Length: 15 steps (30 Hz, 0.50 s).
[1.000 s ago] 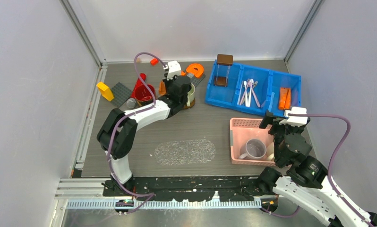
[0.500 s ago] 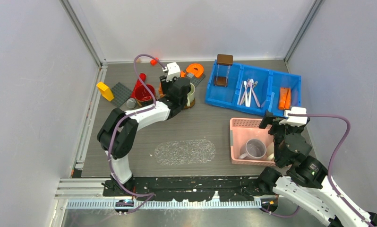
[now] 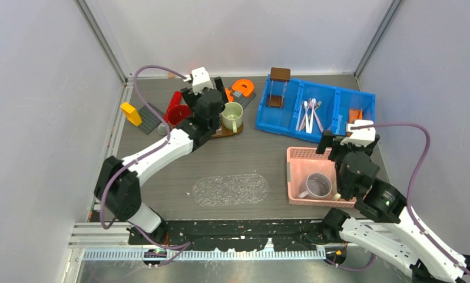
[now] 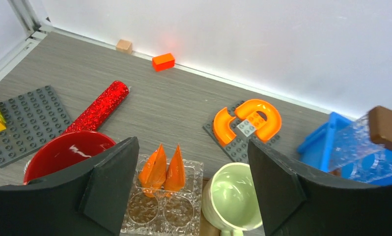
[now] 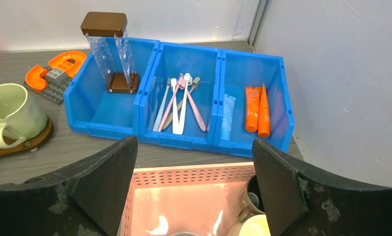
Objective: Prepare toiletry sets of a toothbrush and toothpaste on the tray
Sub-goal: Place the toothpaste in the toothpaste holder, then pick up the toothbrush from the storage box.
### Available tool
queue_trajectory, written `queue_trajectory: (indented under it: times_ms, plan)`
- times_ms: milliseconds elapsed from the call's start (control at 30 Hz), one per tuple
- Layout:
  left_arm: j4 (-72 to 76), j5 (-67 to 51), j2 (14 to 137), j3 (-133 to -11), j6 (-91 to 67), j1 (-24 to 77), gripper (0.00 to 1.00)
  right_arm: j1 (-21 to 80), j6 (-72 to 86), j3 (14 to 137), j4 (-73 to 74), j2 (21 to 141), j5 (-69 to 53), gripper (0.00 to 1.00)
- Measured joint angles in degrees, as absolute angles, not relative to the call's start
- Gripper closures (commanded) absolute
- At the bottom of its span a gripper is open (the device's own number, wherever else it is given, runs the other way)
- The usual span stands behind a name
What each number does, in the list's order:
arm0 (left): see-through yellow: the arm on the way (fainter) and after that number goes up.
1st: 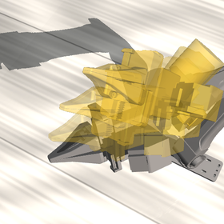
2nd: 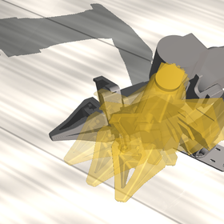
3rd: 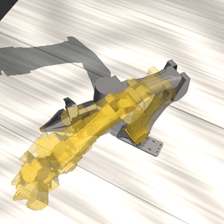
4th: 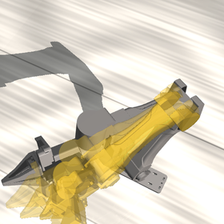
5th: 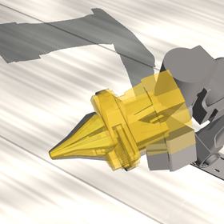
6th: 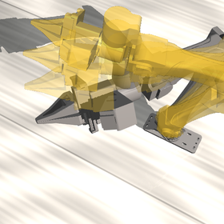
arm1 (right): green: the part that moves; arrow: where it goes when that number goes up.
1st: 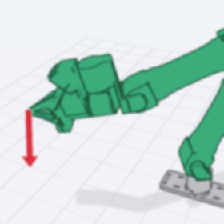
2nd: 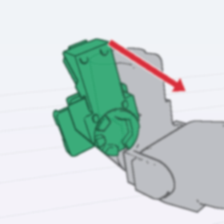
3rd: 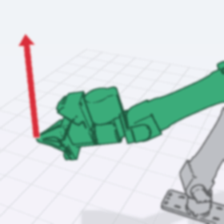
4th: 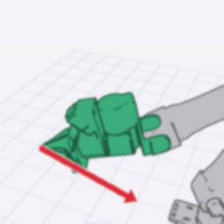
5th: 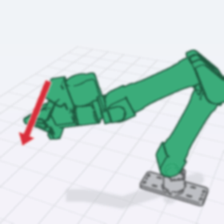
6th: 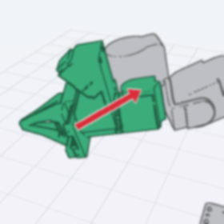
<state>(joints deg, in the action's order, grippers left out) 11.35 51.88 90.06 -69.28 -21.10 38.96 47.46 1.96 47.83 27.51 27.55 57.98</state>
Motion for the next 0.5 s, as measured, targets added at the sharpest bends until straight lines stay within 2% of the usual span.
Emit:
queue_trajectory:
  times_ms: [233,367,500]
  plan:
    - [-2.02,44.10,81.69,-71.79,-23.11,38.57,0.01,47.44,7.94,57.56,34.44,42.57,56.29,0.05]
    - [-12.86,37.69,79.02,-75.33,-23.29,37.21,0.00,45.58,10.68,62.52,37.32,50.83,53.54,0.07]
    - [-22.52,32.12,75.44,-76.27,-22.02,34.54,0.00,37.23,13.74,65.98,39.51,59.24,45.30,0.13]
